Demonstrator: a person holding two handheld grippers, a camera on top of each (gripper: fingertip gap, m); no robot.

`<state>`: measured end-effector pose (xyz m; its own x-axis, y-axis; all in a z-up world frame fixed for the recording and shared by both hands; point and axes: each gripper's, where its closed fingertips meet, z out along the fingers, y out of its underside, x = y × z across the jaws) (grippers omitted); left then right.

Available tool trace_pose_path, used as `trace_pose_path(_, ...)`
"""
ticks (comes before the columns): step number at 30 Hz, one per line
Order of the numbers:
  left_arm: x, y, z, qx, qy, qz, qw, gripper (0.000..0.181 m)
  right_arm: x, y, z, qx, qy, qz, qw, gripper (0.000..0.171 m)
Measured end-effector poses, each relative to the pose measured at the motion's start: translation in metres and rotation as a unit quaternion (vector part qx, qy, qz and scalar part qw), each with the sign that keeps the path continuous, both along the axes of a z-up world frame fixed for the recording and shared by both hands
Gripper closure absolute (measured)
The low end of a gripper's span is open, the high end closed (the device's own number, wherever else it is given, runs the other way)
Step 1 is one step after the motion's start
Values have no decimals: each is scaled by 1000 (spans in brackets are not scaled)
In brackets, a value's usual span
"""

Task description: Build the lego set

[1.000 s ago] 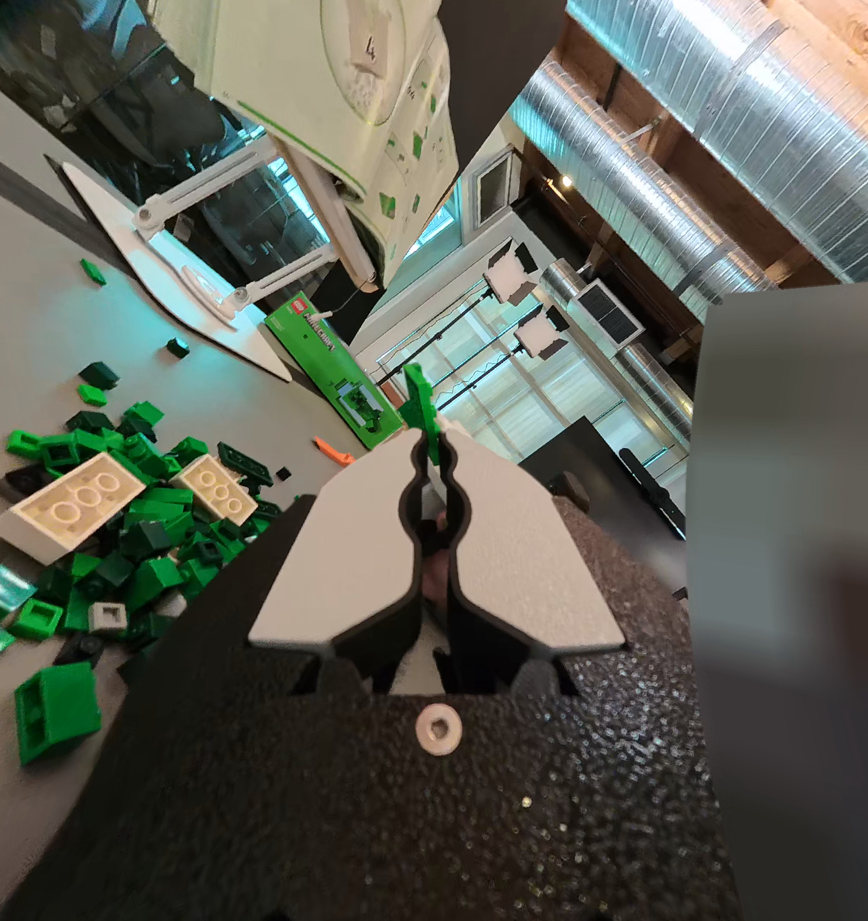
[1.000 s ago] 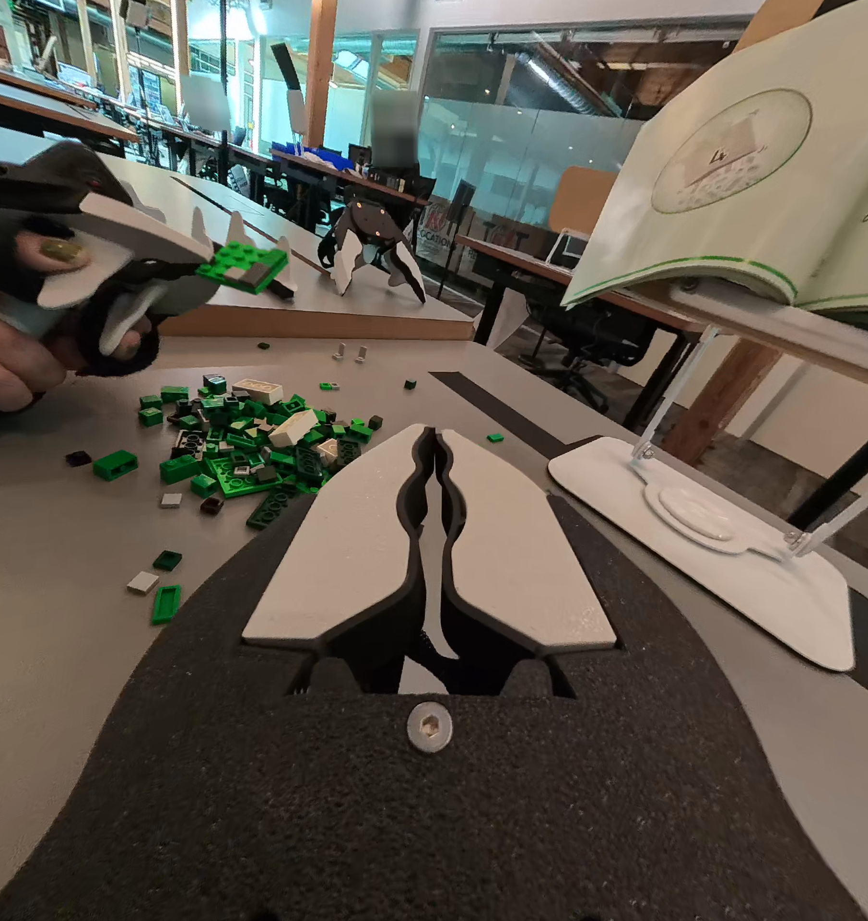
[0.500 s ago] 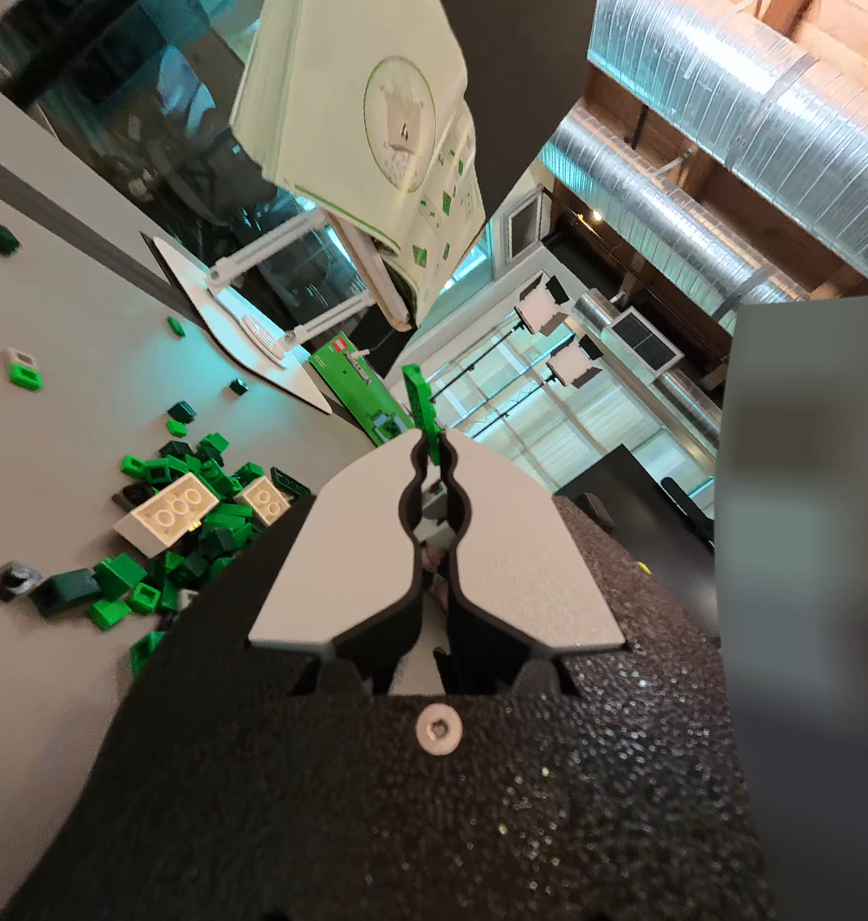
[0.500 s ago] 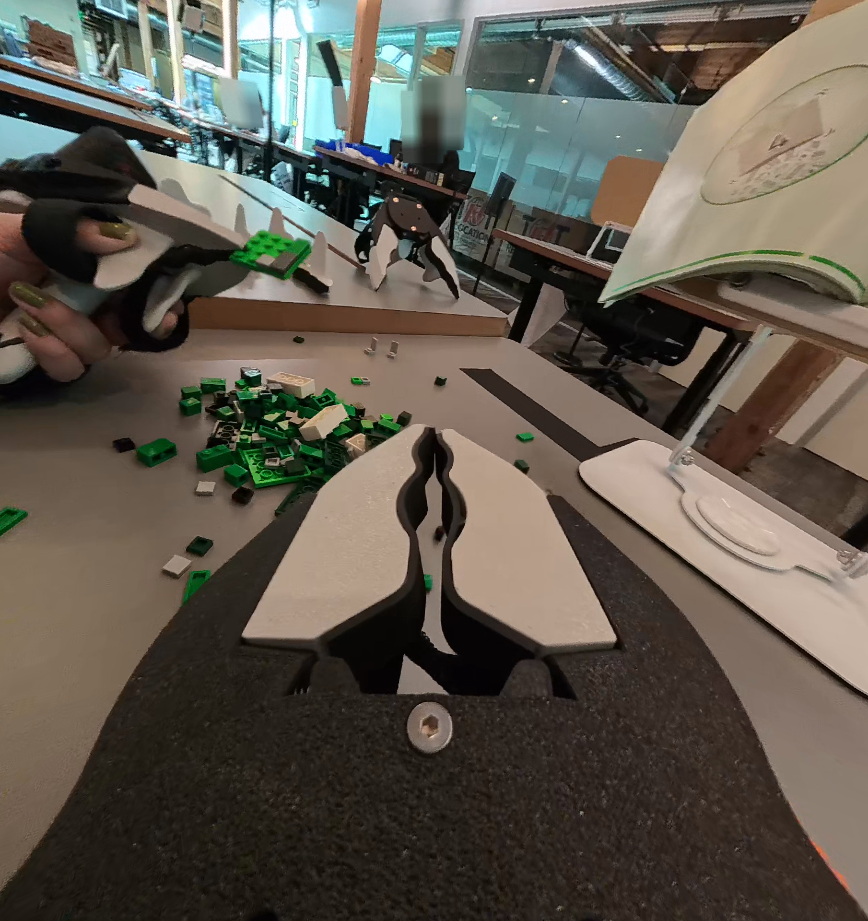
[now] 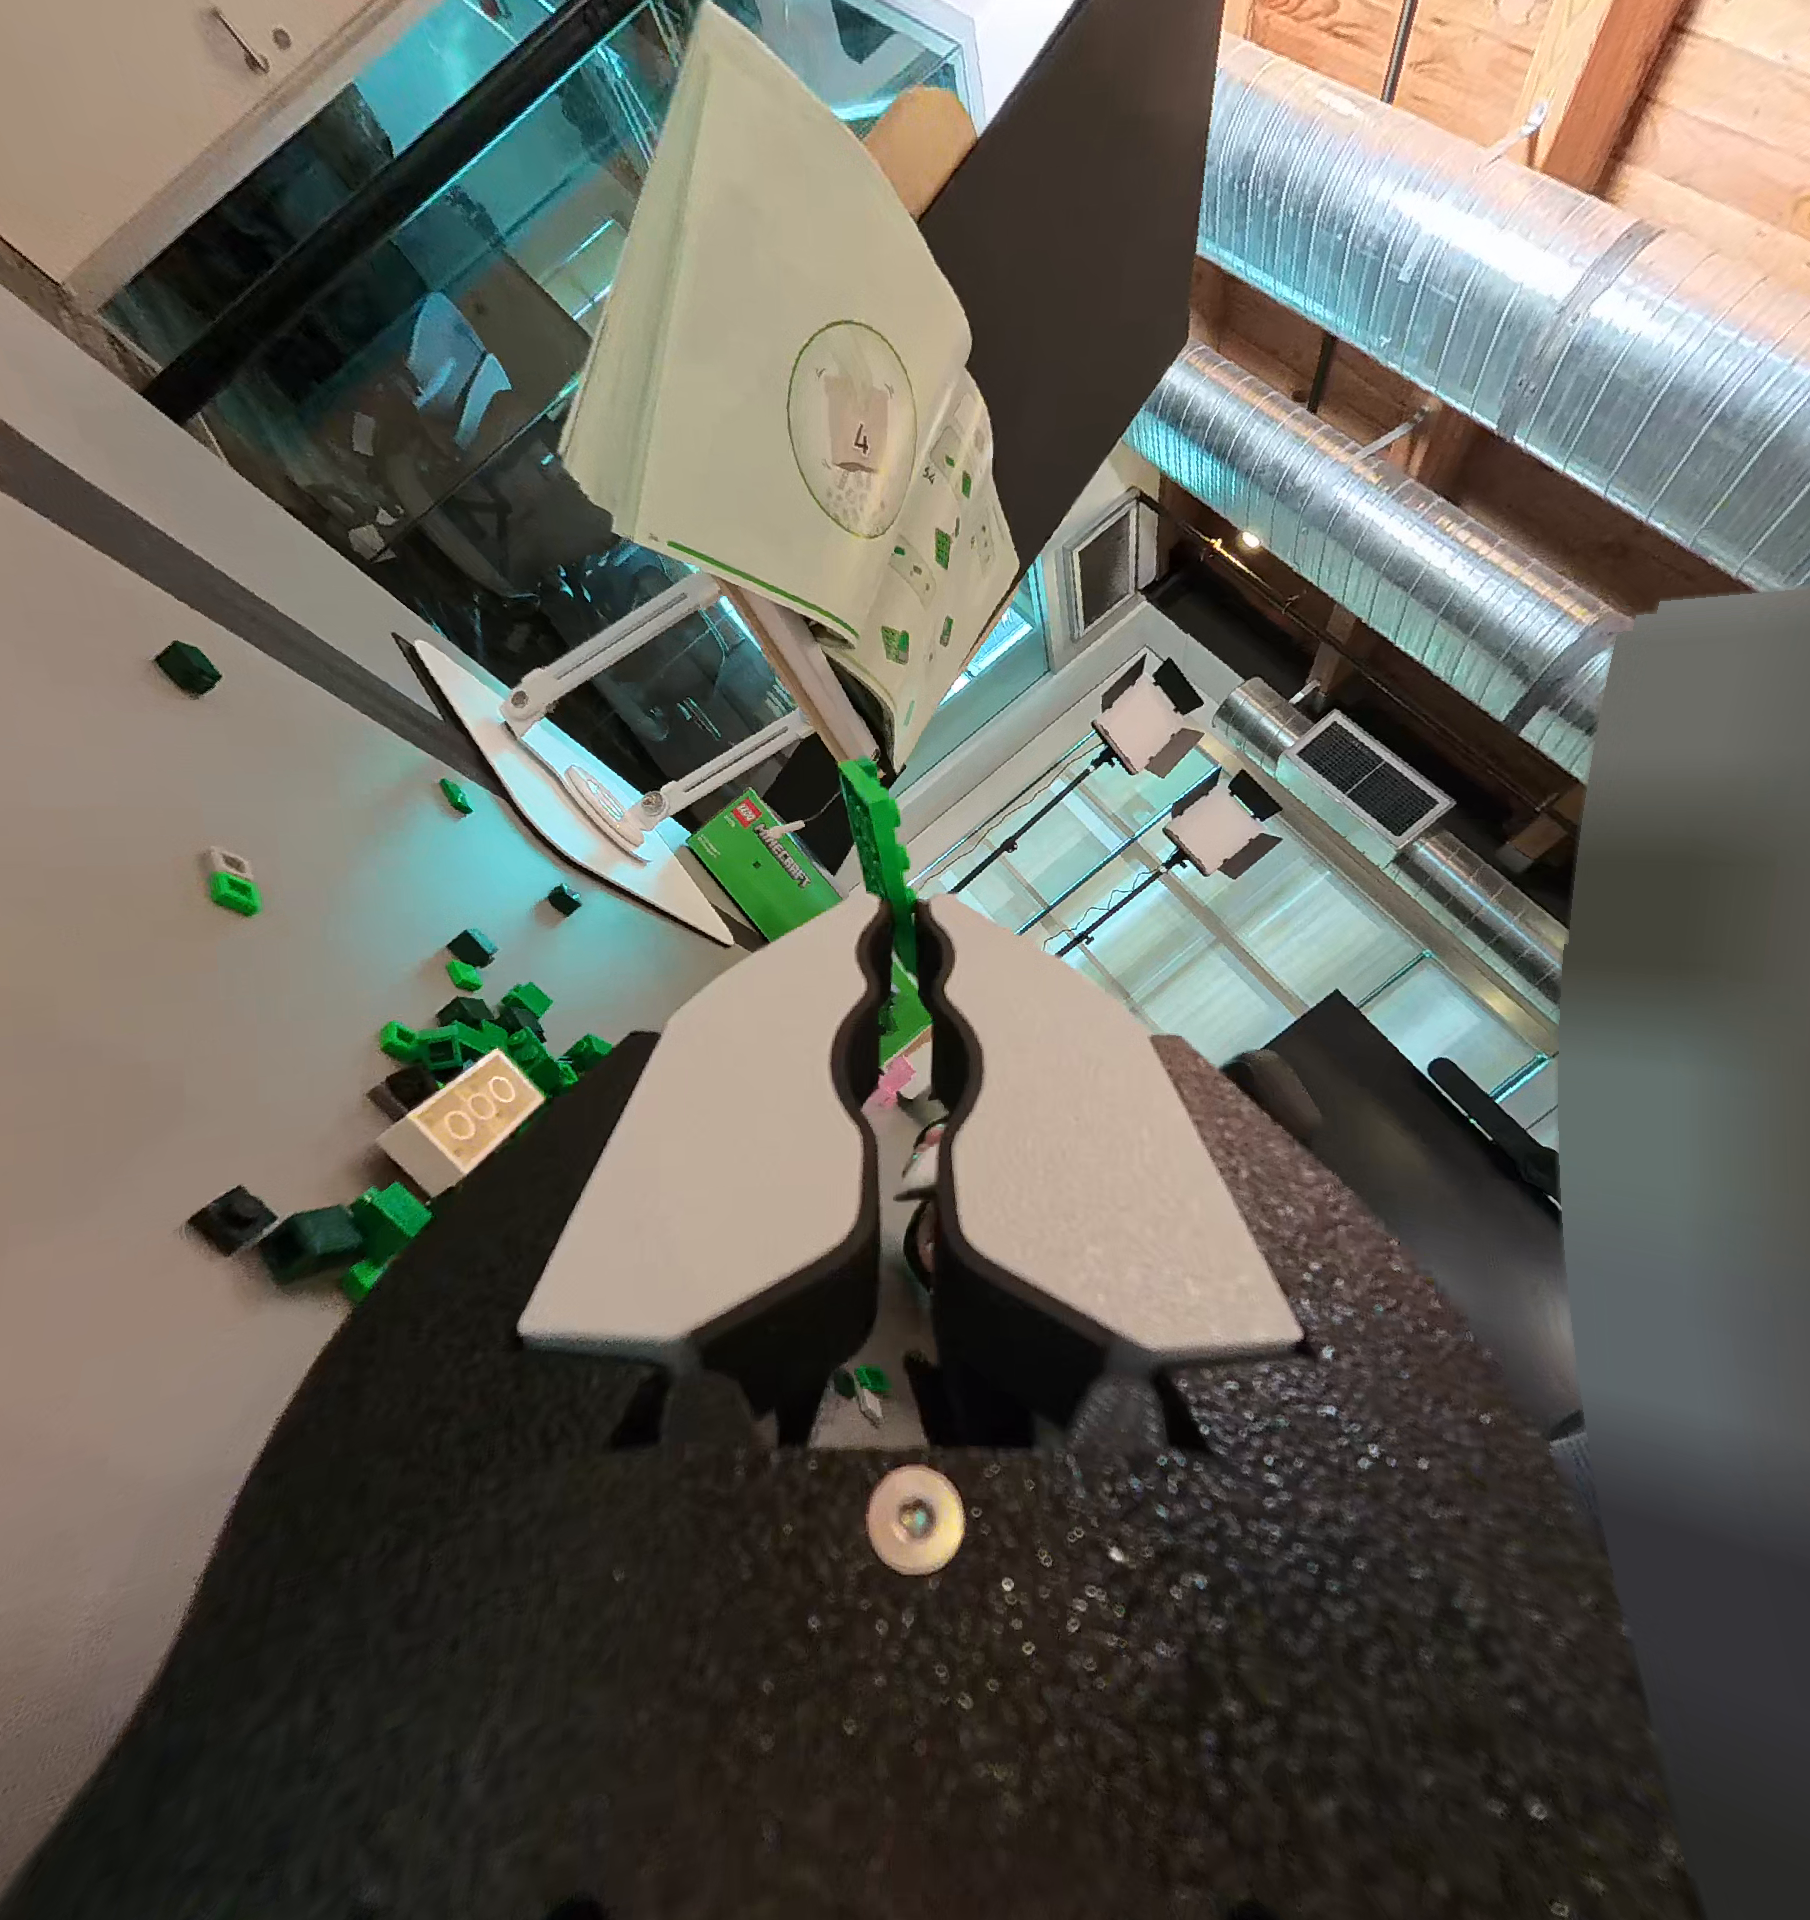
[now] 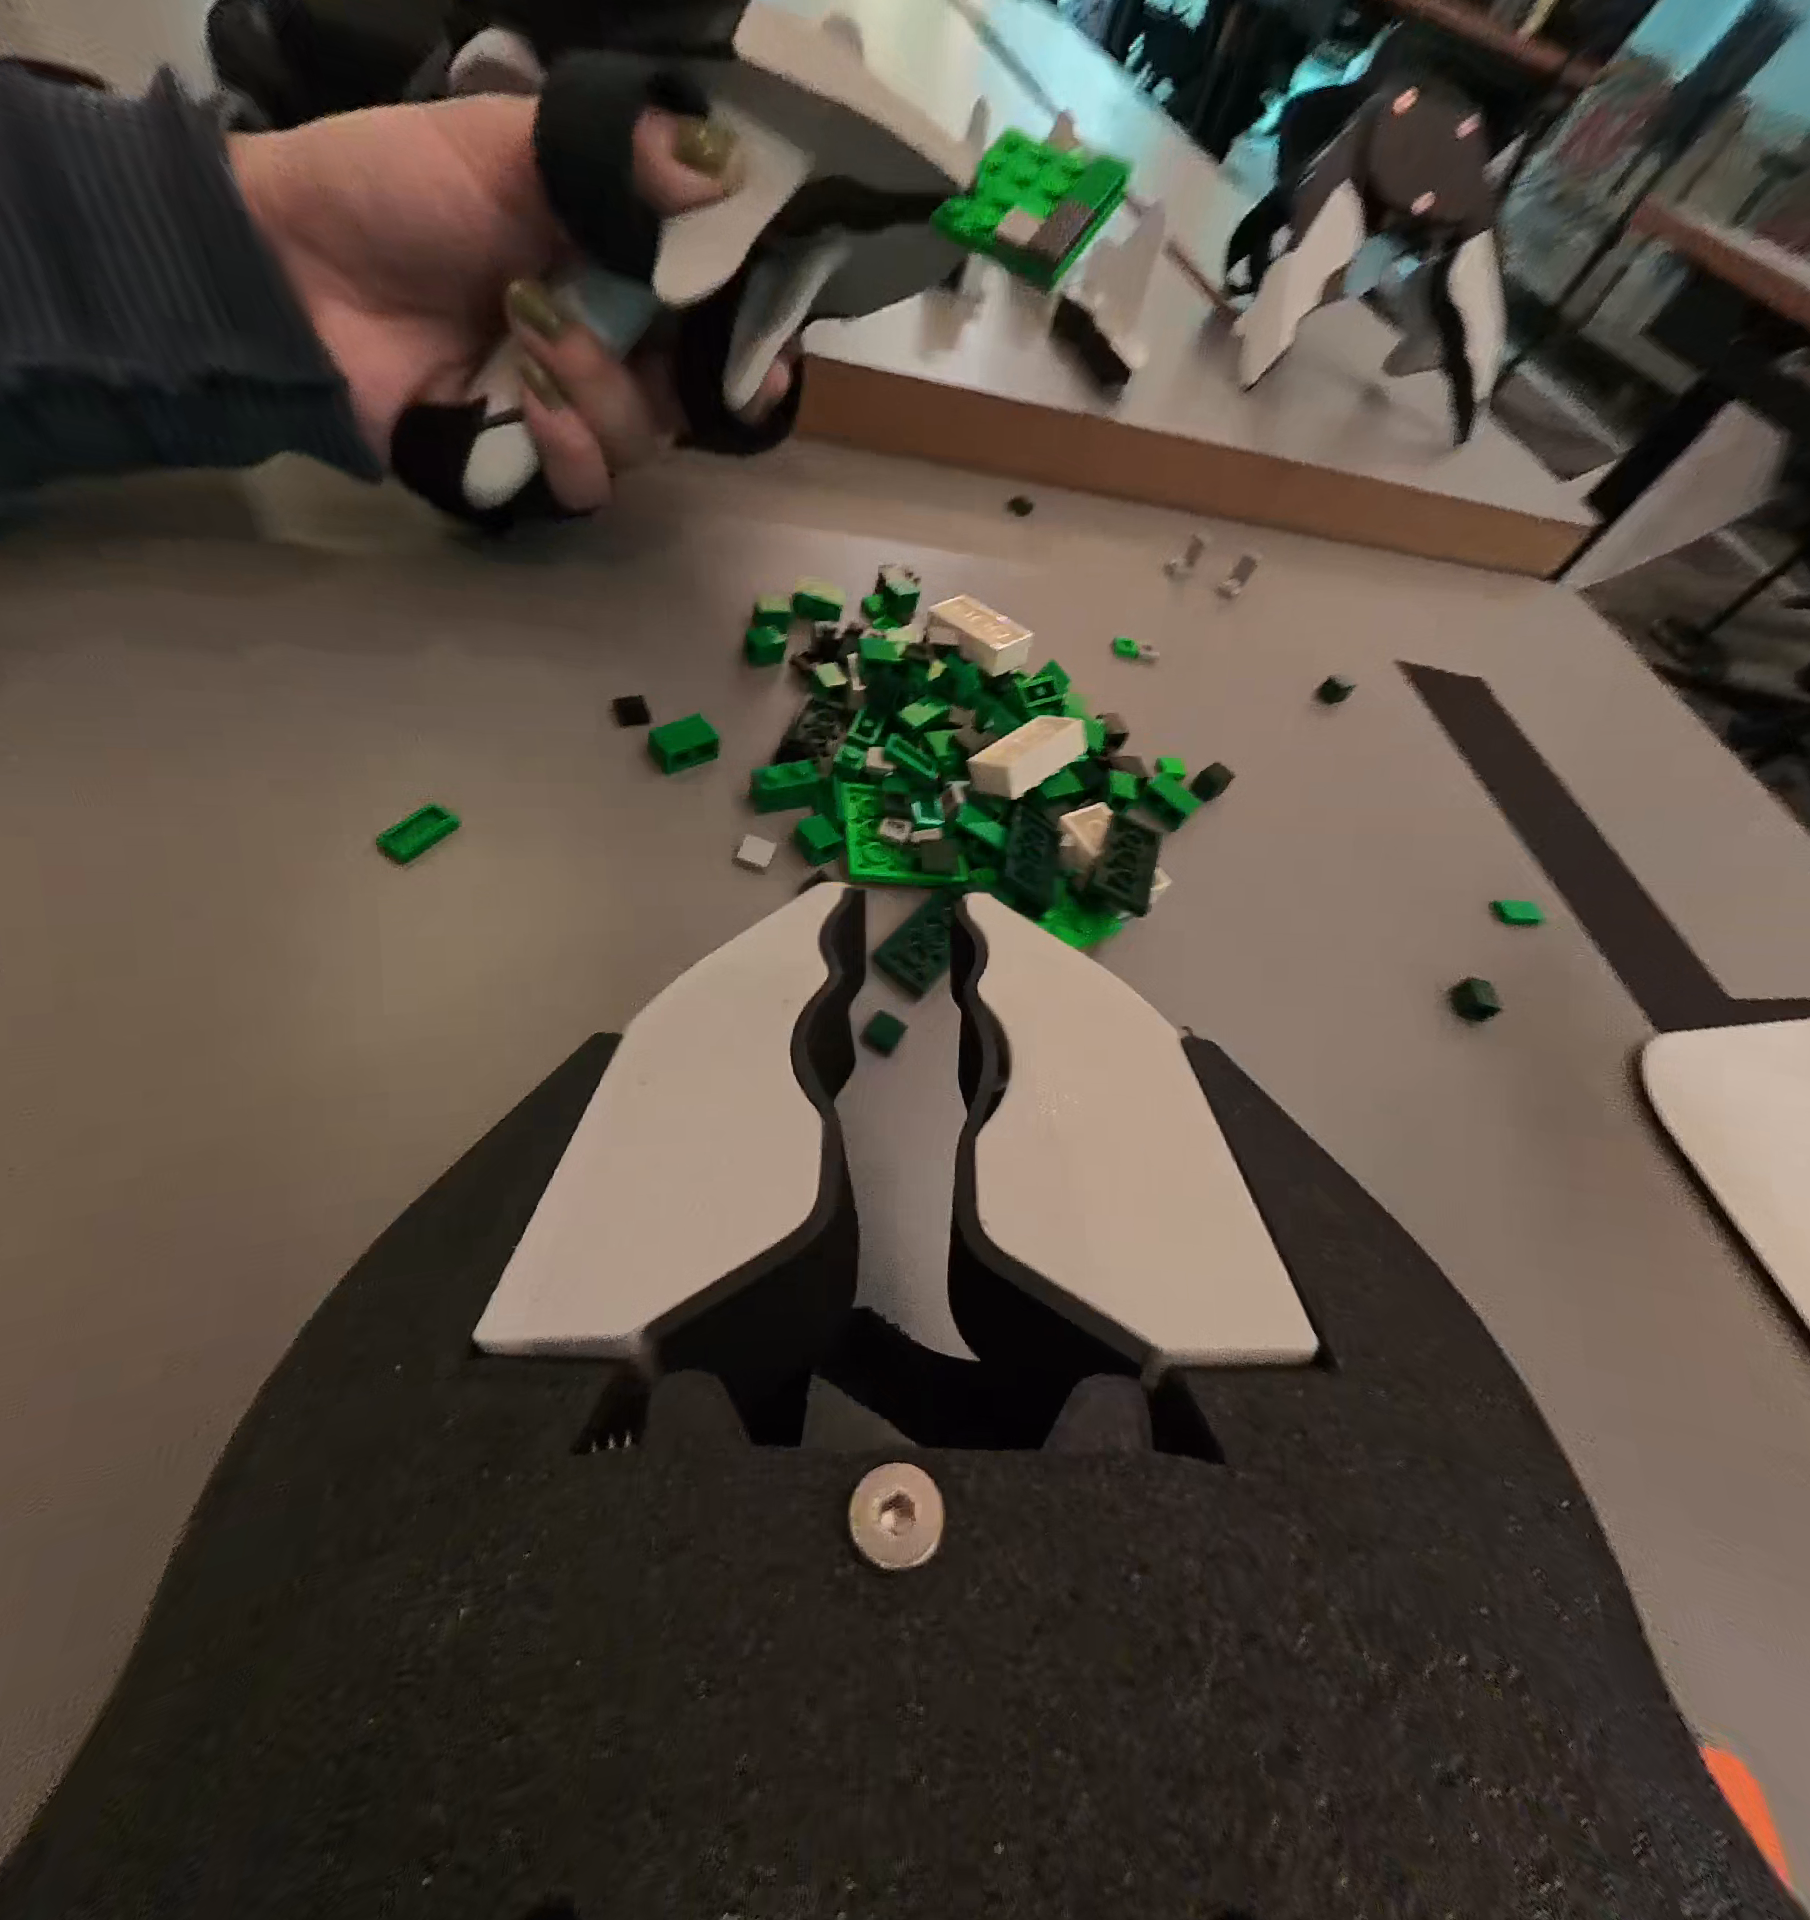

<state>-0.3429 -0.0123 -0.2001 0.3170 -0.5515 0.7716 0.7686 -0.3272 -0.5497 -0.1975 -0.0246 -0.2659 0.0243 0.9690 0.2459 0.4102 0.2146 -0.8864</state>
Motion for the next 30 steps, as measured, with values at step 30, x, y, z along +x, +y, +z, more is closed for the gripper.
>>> trace_pose_path(30,162,-20,-49,-51,311,-219,923,178,48,-9,-20,-24,-177,-32,983,165)
